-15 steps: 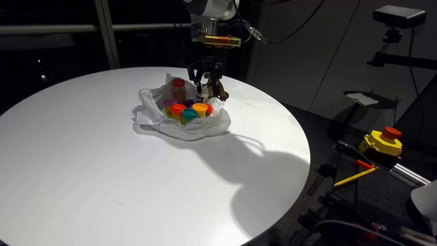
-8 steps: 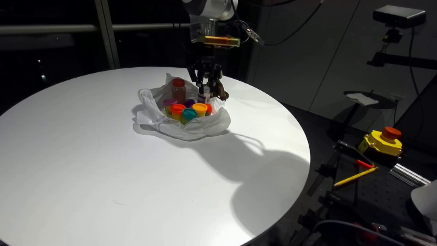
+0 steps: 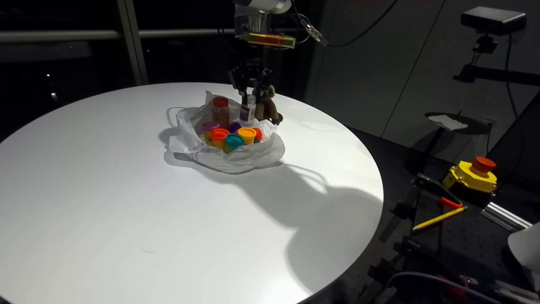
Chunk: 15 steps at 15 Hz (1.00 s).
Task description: Remove the objects from the plastic and put them on the table
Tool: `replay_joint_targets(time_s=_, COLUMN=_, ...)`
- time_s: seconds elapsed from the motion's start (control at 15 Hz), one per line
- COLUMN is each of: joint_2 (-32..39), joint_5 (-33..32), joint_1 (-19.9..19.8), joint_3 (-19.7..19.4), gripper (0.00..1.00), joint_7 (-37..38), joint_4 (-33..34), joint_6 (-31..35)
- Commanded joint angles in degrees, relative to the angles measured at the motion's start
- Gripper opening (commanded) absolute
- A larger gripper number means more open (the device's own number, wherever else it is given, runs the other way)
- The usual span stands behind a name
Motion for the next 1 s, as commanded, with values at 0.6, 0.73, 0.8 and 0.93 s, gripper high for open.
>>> replay_joint_targets(time_s=0.6, joint_2=-18.1, joint_5=-0.5, joint_1=-2.7, joint_3=-5.8, gripper=0.22, joint_7=10.6, joint_4=-25.2, joint_6=11.6)
replay_joint_targets(time_s=0.73, joint_2=-18.8, joint_5=-0.5, joint_1=-3.6, joint_3=-6.3, gripper=0.22, joint_7=9.9, joint_4=-27.6, joint_6=11.3)
replay_joint_targets(time_s=0.8, joint_2=-18.6, joint_5=-0.3, joint_1=-4.0, joint_3=-6.4, gripper=0.22, joint_7=9.7, joint_4=-27.8, joint_6=10.9)
replay_joint_targets(time_s=0.93, joint_2=-18.0, joint_5=-0.2, joint_1=-5.0, joint_3=-6.1, gripper=0.22, joint_7=8.0, joint_4=-28.1, joint_6=8.9)
